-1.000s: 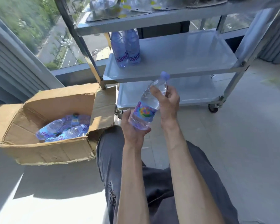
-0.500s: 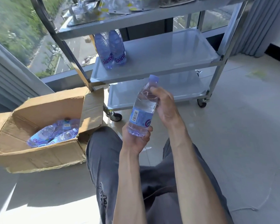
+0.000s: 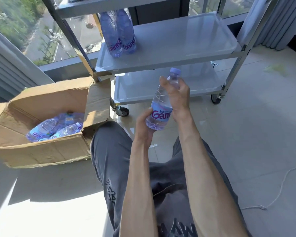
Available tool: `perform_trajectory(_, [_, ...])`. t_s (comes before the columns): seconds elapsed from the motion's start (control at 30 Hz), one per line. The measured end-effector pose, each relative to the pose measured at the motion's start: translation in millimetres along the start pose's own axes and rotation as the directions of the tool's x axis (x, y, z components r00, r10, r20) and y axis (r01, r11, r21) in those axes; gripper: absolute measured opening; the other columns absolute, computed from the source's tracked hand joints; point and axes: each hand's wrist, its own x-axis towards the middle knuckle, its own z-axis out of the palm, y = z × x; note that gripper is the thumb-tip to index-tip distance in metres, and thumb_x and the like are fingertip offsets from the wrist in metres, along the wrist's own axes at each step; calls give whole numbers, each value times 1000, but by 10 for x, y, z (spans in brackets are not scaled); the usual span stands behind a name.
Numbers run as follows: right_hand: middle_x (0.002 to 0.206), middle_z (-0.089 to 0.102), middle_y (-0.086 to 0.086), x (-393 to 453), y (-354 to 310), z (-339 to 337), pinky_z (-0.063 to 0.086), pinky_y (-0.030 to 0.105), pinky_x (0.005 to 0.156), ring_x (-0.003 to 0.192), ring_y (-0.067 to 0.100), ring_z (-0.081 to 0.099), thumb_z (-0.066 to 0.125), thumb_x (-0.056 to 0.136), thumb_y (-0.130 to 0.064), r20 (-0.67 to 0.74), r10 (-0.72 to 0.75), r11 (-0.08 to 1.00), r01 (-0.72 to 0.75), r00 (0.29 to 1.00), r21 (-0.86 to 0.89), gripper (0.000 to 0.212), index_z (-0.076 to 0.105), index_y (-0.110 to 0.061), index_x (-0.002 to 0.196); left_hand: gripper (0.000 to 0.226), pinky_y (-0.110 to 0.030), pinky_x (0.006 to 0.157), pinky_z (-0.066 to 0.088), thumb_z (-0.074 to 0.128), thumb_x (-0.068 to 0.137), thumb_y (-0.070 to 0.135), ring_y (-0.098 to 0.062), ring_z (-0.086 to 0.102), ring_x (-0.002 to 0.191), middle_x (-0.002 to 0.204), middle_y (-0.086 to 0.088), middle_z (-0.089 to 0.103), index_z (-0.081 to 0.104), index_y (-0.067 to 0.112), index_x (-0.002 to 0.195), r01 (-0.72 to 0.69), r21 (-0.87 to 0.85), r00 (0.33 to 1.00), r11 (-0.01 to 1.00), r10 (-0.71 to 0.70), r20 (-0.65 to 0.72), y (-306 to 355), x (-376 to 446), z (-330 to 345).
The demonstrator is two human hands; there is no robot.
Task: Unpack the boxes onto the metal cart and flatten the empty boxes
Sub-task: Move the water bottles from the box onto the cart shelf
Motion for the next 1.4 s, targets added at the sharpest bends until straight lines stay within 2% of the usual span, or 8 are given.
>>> perform_trajectory(0.23, [78,68,5,28,-80,116,51,39,79,75,22,68,59,87,-20,206,66,995,-79,976,56,10,62,-11,82,41,-41,77,46,46,87,37,-32,59,79,92,-18,64,70,4,96,-5,-148,1000,989,6,3,-19,58,-57])
perform_trajectory(0.53, [80,68,-1,115,101,202,53,39,77,76,20,65,77,78,-35,56,-52,998,50,997,40,22,66,-18,85,45,-26,57,40,60,83,34,-27,55,77,104,-14,58,56,5,118,36,-454,998,890,-5,68,-200,99,-151])
perform_trajectory(0.67, [99,66,-4,145,134,151,51,36,86,97,17,69,65,89,-33,329,64,997,-50,942,-51,15,62,-27,103,36,-26,52,42,57,82,37,-20,54,70,90,-9,59,60,9,105,-27,-480,995,877,-25,-101,-191,166,-141])
perform_trajectory(0.8, [126,62,-2,205,170,193,57,36,91,113,14,64,78,82,-16,508,50,985,40,860,-166,67,43,-44,132,34,-26,54,47,55,81,38,-20,56,77,91,-7,62,72,13,98,-74,-568,991,820,-1,-131,-143,316,-196])
perform_trajectory(0.93, [110,68,-9,387,242,400,59,45,85,100,11,68,85,59,-36,326,93,957,5,941,-290,67,54,-34,118,35,-30,59,49,52,86,37,-22,59,82,94,-9,65,74,13,97,-105,-589,993,802,49,-109,62,542,-150])
perform_trajectory(1.1, [93,70,-9,718,102,724,60,37,76,84,9,69,88,55,-34,188,9,929,61,982,-366,59,61,-28,107,27,-31,64,45,49,87,26,-24,60,73,84,-12,64,69,9,87,-157,-373,976,915,87,-200,542,968,-273])
perform_trajectory(1.23, [94,69,-12,995,-13,1183,57,32,77,86,12,67,87,47,-34,166,-194,899,243,967,-364,74,58,-27,115,29,-31,84,49,64,77,10,-23,63,98,106,-7,67,62,16,105,-260,79,858,962,268,-439,1111,1479,-562])
perform_trajectory(1.4, [89,66,-14,1368,-163,1863,57,31,72,80,11,63,88,52,-19,209,-292,874,349,933,-338,64,61,-25,110,57,-21,81,54,60,64,5,-9,66,100,108,4,69,59,20,120,-398,478,837,783,524,-161,1712,1807,-842])
